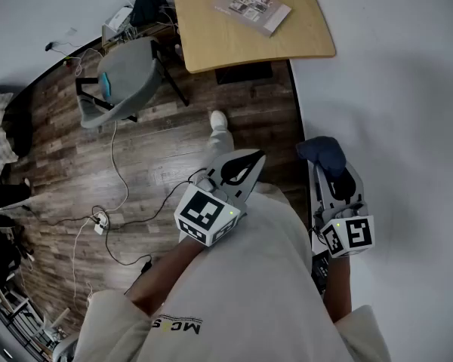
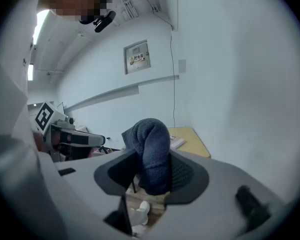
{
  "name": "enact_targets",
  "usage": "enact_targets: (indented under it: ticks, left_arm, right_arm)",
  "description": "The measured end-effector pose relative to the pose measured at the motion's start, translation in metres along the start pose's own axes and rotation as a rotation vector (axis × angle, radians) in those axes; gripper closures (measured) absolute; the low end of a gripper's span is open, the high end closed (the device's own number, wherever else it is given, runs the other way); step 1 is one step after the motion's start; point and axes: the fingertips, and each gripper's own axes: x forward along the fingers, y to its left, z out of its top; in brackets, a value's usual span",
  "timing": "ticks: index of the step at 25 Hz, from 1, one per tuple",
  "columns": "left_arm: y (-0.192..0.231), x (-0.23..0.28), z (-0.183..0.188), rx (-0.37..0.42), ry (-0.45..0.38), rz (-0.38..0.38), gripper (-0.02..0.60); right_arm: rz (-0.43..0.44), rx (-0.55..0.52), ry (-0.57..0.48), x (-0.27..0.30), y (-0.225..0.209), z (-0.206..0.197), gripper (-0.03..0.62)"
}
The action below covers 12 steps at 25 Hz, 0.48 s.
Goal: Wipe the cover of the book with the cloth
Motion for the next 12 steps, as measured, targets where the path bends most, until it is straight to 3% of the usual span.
enact_targets:
  ticks: [7, 12]
  left_arm:
    - [-0.007, -0.038, -0.001, -0.036, -0.025, 0.072, 0.572]
    - [-0.013, -0.034, -0.002, -0.028, -0.039, 0.069, 0.572]
  right_arm:
    - [-0.001, 0.052, 0.004, -0.019, 0.018, 0.002, 0.422]
    - [0.007, -0.027, -0.004, -0.028, 0.022, 0.004, 0.422]
